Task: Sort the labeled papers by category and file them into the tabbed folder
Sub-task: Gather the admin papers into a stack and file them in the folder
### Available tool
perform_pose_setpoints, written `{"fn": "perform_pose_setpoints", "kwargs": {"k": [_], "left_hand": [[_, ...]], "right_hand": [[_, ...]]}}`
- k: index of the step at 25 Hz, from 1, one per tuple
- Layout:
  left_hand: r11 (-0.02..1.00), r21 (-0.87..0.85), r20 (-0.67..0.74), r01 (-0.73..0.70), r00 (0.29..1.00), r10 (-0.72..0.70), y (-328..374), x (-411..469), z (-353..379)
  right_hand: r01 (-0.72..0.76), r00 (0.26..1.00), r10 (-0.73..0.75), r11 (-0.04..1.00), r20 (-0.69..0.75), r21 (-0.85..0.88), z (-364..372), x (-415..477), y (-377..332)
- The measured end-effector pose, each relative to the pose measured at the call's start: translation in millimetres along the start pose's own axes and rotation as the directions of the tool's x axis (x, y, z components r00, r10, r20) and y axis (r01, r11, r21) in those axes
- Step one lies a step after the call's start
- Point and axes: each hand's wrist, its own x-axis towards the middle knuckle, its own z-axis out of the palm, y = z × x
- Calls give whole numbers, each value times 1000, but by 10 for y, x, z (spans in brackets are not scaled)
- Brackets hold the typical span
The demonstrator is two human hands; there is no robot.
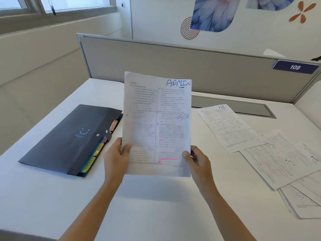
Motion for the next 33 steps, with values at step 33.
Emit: {"fn": "perform_pose_setpoints", "kwargs": {"k": [33], "left_hand": [[242,788,611,-567,767,-194,-889,1292,-1045]], "right_hand": [[-318,805,389,920,-448,227,1545,-179,162]]}}
